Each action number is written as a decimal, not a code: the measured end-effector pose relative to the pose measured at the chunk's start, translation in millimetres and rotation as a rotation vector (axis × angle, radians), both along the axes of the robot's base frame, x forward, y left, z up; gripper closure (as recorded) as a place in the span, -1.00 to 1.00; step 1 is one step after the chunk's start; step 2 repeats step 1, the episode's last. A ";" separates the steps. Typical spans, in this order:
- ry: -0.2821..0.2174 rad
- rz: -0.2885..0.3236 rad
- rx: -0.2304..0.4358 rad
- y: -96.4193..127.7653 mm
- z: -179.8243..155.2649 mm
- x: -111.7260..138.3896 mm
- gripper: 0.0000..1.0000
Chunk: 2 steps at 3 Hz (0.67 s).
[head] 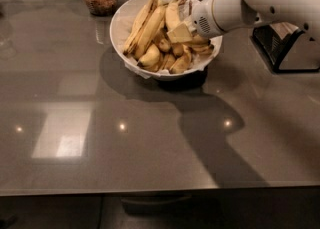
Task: Pick banana from white bowl
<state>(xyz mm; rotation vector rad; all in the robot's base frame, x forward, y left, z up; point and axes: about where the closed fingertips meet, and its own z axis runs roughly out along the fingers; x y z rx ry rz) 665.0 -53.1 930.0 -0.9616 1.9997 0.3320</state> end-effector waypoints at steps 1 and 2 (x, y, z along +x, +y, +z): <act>0.013 0.019 -0.025 2.6 24.1 -13.9 1.00; 0.013 0.019 -0.025 2.6 24.1 -13.9 1.00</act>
Offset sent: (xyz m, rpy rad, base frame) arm 0.0000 0.0000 0.0000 0.0000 0.0000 0.0000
